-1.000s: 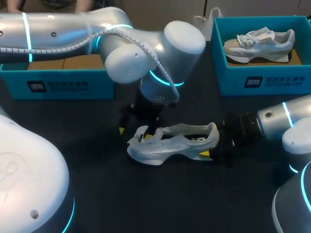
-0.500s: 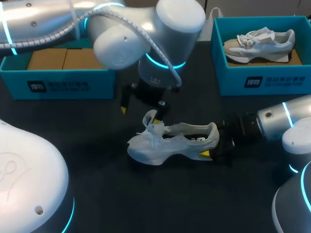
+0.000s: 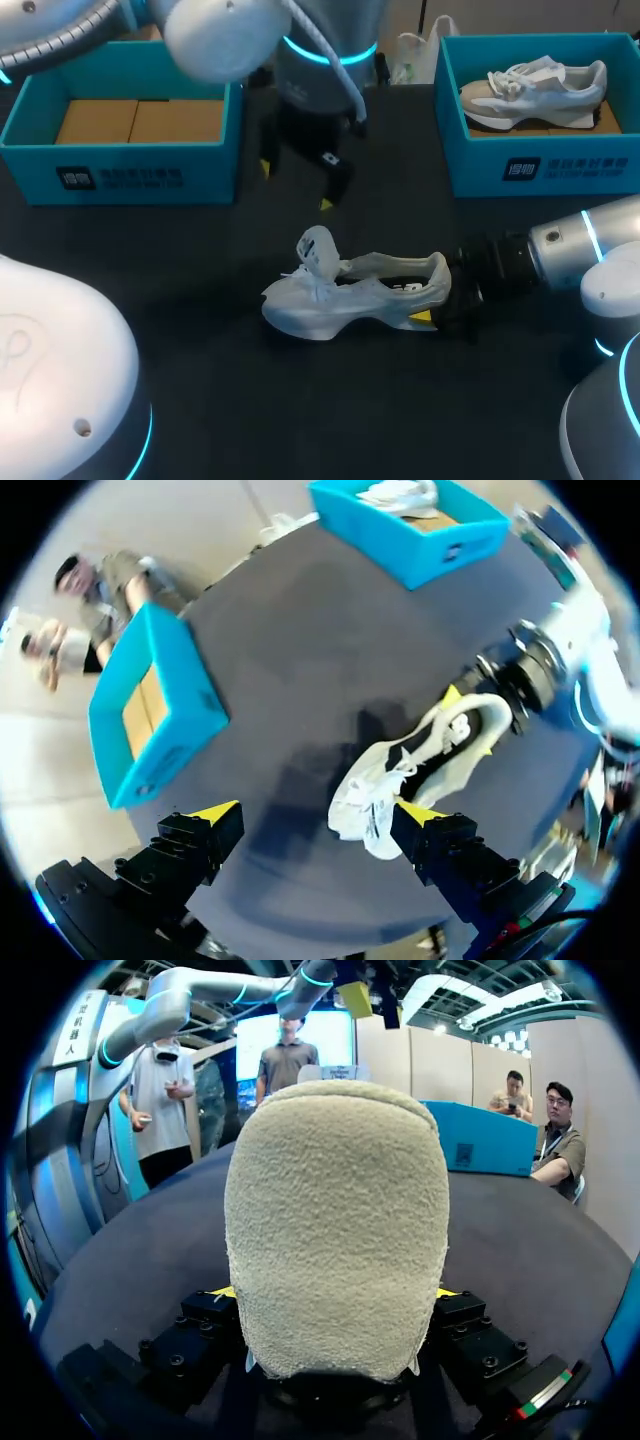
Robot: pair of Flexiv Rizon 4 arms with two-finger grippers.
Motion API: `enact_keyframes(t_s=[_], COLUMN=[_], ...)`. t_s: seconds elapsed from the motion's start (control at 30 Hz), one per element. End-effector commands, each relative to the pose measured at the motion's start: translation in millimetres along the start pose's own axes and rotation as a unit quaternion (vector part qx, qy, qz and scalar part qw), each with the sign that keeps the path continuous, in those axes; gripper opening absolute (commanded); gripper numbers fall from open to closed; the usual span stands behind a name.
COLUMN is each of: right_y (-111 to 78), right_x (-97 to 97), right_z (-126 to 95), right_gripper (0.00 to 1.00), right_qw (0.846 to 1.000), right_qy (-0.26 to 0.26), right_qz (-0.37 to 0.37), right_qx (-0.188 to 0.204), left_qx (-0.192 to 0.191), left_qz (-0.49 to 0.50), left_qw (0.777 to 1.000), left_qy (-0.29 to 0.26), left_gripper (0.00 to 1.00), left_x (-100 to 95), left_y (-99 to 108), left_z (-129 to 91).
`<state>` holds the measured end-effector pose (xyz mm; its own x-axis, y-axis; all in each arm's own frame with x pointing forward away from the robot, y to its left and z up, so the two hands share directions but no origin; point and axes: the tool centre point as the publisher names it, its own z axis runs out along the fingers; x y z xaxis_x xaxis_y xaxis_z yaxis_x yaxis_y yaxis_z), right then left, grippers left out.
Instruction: Take the shoe out of the shoebox, open the shoe tongue, remove and reinsert the insole, then place the shoe into the shoebox
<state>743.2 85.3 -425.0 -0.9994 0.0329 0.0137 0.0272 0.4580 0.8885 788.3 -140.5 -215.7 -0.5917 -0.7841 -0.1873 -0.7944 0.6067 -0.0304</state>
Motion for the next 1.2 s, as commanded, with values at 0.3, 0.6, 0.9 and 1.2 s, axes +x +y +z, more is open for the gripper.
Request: enact_keyframes(t_s=[0.3, 0.6, 0.9, 1.2], right_y=[-5.8, -5.8, -5.8, -5.8], right_x=[-1.6, -1.6, -1.6, -1.6], right_z=[6, 6, 6, 6], right_gripper=[0.0, 0.0, 0.0, 0.0], right_qw=[1.0, 1.0, 1.0, 1.0], right_qy=[-0.001, -0.001, -0.001, -0.001], right_qz=[0.0, 0.0, 0.0, 0.0], right_qx=[0.001, 0.001, 0.001, 0.001], left_qx=[0.11, 0.133, 0.115, 0.08], left_qz=[0.402, 0.501, 0.514, 0.535], left_qw=[0.907, 0.853, 0.84, 0.825], left_qy=[0.049, 0.06, 0.131, 0.166], left_gripper=[0.99, 0.0, 0.0, 0.0], left_x=[-6.6, 6.8, 39.7, 76.8], left_y=[5, -16, -28, -15], left_z=[-12, -16, -18, 4])
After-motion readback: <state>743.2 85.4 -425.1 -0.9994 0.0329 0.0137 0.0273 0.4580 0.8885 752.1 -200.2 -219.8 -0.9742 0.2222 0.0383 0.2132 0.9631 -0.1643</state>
